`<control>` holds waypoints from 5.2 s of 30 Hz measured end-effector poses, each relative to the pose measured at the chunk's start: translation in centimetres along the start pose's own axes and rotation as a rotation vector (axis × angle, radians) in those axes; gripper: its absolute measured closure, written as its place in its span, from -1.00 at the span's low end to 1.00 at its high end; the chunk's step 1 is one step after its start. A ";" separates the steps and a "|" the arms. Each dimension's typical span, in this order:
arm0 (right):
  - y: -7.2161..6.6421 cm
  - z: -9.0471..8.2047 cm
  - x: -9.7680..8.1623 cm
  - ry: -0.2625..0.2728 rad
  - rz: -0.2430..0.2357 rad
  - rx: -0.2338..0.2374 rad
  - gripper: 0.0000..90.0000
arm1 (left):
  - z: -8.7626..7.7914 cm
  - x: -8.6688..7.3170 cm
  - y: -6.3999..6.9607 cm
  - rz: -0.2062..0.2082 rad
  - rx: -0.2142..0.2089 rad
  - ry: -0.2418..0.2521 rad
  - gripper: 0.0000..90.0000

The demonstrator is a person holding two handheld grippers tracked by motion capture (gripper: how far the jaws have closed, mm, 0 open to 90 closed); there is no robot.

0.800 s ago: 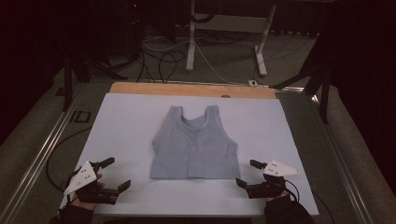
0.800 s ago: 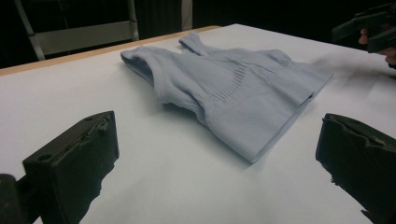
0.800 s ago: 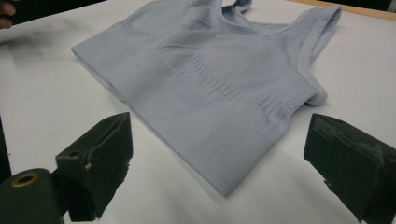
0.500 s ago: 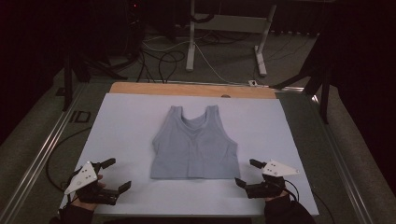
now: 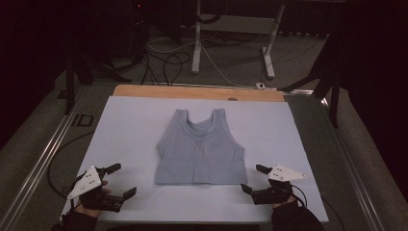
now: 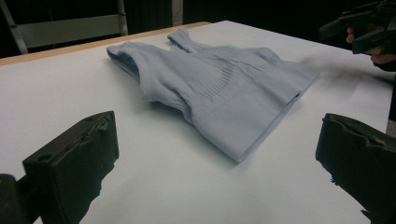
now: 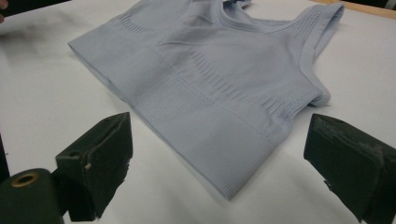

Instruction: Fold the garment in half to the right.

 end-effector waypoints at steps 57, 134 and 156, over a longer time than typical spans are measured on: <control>-2.2 6.6 14.8 0.103 -0.130 0.109 -0.82 | 3.1 6.3 0.1 -0.022 -0.002 -0.151 -1.00; -5.5 16.8 16.3 0.052 -0.179 0.170 -0.82 | 12.3 0.6 1.1 -0.243 -0.004 -0.548 0.04; -6.2 18.5 16.3 0.032 -0.184 0.178 -0.82 | 12.2 2.0 1.9 -0.225 -0.060 -0.553 0.92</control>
Point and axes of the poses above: each handheld gripper's, and its own axes: z roughly forward along the jaws, x roughly out of its top, y roughly to its right, the point moved 4 cm from there along z, roughly forward along the jaws, and after that the axes turned 9 degrees about -x, right-handed, at the moved point
